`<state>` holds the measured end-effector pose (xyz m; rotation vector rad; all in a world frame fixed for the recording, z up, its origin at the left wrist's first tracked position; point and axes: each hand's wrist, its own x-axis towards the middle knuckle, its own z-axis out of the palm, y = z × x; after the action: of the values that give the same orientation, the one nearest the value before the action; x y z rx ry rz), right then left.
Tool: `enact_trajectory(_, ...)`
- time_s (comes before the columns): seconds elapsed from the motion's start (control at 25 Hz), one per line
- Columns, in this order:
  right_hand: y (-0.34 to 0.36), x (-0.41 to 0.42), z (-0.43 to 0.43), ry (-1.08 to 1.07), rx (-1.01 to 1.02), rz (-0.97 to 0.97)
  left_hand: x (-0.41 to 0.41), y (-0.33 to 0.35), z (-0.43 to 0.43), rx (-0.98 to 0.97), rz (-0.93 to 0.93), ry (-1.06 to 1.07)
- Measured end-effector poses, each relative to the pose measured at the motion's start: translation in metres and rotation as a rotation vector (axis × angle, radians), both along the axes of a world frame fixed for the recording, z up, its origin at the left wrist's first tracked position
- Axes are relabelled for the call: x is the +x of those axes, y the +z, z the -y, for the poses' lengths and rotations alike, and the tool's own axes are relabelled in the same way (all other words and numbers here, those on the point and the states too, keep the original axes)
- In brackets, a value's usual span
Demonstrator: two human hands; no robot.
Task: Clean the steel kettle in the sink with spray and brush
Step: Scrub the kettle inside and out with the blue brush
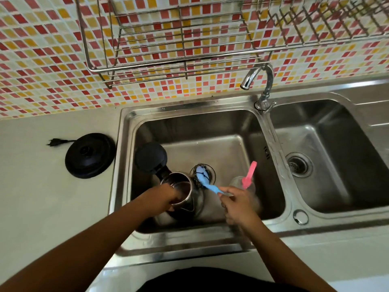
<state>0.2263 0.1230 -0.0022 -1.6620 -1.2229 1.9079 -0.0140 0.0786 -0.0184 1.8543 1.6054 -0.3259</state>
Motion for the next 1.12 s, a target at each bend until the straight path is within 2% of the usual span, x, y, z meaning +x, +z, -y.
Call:
enact_trajectory(0.12,-0.001,0.023,0.015,0.055,-0.019,0.007,0.001,0.001,0.002,-0.016,0.107,0.164)
enact_trajectory(0.2,-0.014,0.019,0.012,0.019,-0.113,0.114,0.018,0.004,-0.002,-0.123,0.352,0.459)
enact_trajectory(0.28,-0.021,0.004,0.007,-0.03,-0.223,0.121,0.039,0.009,-0.011,-0.214,0.601,0.742)
enact_trajectory(0.48,0.009,0.011,0.02,0.018,-0.232,-0.033,0.054,0.005,-0.03,-0.174,0.696,1.209)
enact_trajectory(0.56,0.004,0.02,0.029,0.032,-0.287,0.014,0.056,-0.005,-0.034,-0.135,0.672,1.341)
enact_trajectory(0.68,-0.015,0.002,0.016,0.02,-0.257,0.156,0.059,-0.016,-0.034,-0.058,0.591,1.348)
enact_trajectory(0.8,-0.013,-0.018,-0.003,0.001,-0.206,0.098,0.048,-0.012,-0.029,-0.047,0.578,1.308)
enact_trajectory(0.96,0.007,-0.008,0.006,0.088,-0.127,-0.025,0.025,0.008,-0.013,-0.126,0.614,1.124)
enact_trajectory(1.12,-0.009,-0.012,0.003,0.056,-0.174,0.105,0.006,0.018,0.013,-0.123,0.599,0.86)
